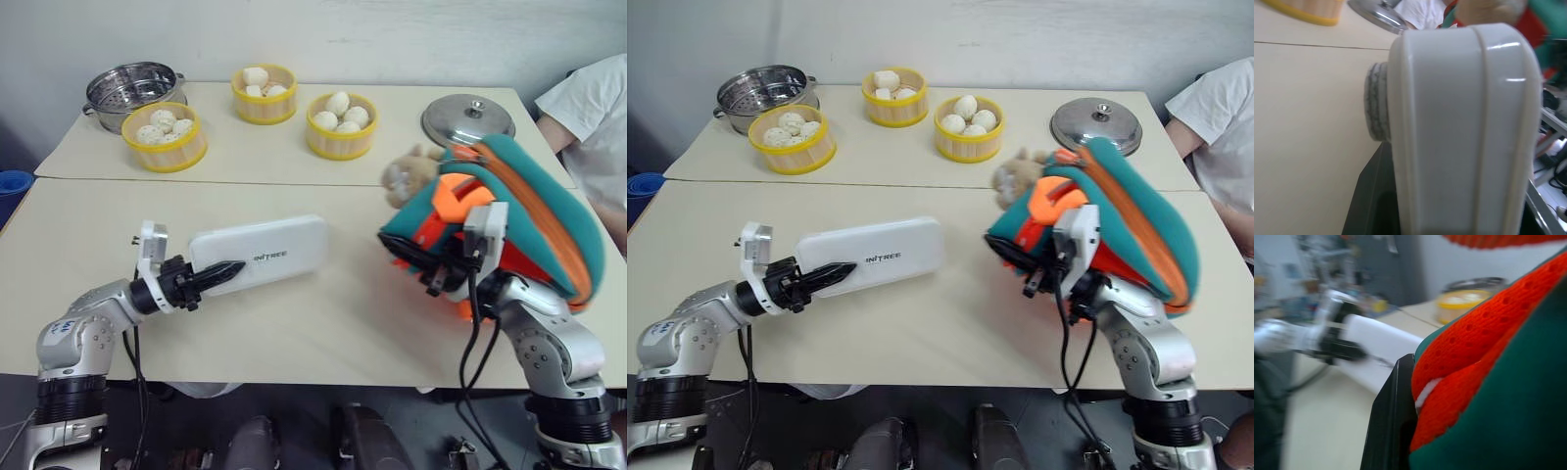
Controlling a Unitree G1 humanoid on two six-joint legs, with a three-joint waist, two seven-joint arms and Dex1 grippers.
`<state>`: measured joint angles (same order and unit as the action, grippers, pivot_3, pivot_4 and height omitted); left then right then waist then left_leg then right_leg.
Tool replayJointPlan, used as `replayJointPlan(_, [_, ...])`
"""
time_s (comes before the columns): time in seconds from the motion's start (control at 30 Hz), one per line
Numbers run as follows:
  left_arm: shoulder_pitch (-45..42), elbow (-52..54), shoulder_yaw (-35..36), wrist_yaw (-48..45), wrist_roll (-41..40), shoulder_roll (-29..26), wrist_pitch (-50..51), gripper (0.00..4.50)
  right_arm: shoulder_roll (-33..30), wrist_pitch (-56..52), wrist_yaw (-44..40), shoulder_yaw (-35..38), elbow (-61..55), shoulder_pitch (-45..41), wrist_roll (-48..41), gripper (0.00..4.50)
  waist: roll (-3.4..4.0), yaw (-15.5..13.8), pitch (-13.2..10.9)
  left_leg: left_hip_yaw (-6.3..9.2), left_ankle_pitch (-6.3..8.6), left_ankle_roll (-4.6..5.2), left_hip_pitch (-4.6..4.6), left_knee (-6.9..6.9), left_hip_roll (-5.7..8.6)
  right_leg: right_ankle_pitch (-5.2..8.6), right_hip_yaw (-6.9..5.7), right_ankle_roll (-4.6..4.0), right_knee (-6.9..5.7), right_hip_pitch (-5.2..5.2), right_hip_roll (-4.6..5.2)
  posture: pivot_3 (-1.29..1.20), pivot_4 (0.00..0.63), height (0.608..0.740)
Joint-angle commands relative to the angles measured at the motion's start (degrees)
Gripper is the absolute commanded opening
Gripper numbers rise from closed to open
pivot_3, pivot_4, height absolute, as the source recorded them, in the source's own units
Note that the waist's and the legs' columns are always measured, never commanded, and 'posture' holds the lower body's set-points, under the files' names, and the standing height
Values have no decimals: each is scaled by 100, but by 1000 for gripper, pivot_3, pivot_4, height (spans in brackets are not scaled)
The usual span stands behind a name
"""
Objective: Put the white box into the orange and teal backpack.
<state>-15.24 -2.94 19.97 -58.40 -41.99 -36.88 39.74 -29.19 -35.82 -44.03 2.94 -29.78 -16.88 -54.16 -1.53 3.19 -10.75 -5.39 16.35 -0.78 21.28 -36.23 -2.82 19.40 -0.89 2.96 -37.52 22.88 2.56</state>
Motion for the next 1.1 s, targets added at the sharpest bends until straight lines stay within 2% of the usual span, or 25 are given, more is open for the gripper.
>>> replayJointPlan(0.03, [42, 97, 550, -48, -403, -270, 146, 1277, -594, -858, -133, 180, -747, 157, -1499, 13, -1, -17, -1, 4, 1, 0, 1, 2, 0, 0, -4, -1, 1, 1, 2, 0, 150, 740])
replayJointPlan(0.17, [120, 355, 815, -170, -689, -521, 353, 1277, -1621, -1420, -374, 742, -769, 554, -2446, 13, -14, -99, -3, 12, 9, 15, 11, 3, 10, 1, -14, -3, 20, -4, 22, 0, 150, 740])
replayJointPlan(0.27, [40, 794, 1078, -147, -1185, -600, 560, 1277, -2267, -1565, -817, 1165, -418, 954, -2215, 13, -20, -164, -4, 13, 13, 27, 13, 0, 13, -1, -17, 2, 48, -16, 29, 0, 150, 740])
replayJointPlan(0.4, [-407, 1192, 1252, 156, -1927, -556, 873, 1277, -2329, -1323, -1028, 1084, -151, 988, -1685, 13, -32, -169, -3, 16, 13, 29, 14, -1, 13, -2, -22, 3, 56, -22, 31, 0, 150, 740])
replayJointPlan(0.53, [-791, 1259, 1186, 114, -2165, -747, 965, 1277, -2232, -1242, -1123, 971, -80, 934, -1441, 13, -32, -147, -3, 15, 11, 27, 14, 1, 13, -3, -23, 5, 52, -21, 26, 0, 150, 740])
replayJointPlan(0.63, [-1119, 1226, 743, -201, -1937, -903, 832, 1277, -2179, -1211, -1154, 895, -30, 883, -1324, 13, -32, -150, -4, 10, 5, 15, 12, 3, 10, -3, -19, 5, 51, -20, 15, 0, 150, 740])
replayJointPlan(0.83, [-1679, 846, -449, -1015, -834, -896, -140, 1277, -2080, -1182, -1188, 817, 19, 781, -1135, 13, -31, -176, -5, 10, 2, 15, 12, -6, 14, -5, -18, 9, 51, -25, 13, 0, 150, 740])
replayJointPlan(0.93, [-2295, 738, -1003, -1495, -515, -996, -309, 1277, -2007, -1146, -1159, 834, 42, 732, -1059, 13, -36, -180, -8, 10, 2, 15, 16, -8, 13, -5, -18, 10, 51, -23, 11, 0, 150, 740])
replayJointPlan(1.03, [-2837, 250, -1705, -1607, 572, -917, -1168, 1277, -1942, -1166, -1151, 827, 62, 671, -1021, 13, -36, -182, -8, 10, 1, 13, 22, -13, 14, -6, -18, 10, 52, -21, 8, 0, 150, 740])
replayJointPlan(1.1, [-3176, -19, -2026, -1558, 1013, -768, -1455, 1277, -1914, -1187, -1147, 820, 74, 633, -1007, 13, -37, -188, -8, 9, 1, 14, 20, -15, 13, -6, -17, 11, 52, -22, 8, 0, 150, 740])
